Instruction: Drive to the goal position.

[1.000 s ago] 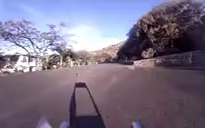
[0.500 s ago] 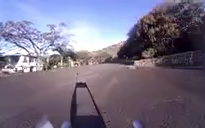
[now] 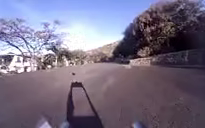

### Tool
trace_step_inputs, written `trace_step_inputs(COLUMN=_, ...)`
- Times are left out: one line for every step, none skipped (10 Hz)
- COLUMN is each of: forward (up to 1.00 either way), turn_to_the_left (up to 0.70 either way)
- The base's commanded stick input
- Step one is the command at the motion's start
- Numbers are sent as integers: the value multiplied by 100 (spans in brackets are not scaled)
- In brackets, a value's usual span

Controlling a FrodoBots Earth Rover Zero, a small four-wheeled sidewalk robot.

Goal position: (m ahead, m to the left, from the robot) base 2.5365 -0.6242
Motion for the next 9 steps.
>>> trace_step_inputs(forward=50, turn_to_the_left=0)
trace_step_inputs(forward=50, turn_to_the_left=0)
trace_step_inputs(forward=50, turn_to_the_left=0)
trace_step_inputs(forward=50, turn_to_the_left=0)
trace_step_inputs(forward=50, turn_to_the_left=0)
trace_step_inputs(forward=50, turn_to_the_left=0)
trace_step_inputs(forward=50, turn_to_the_left=0)
trace_step_inputs(forward=50, turn_to_the_left=0)
trace_step_inputs(forward=50, turn_to_the_left=0)
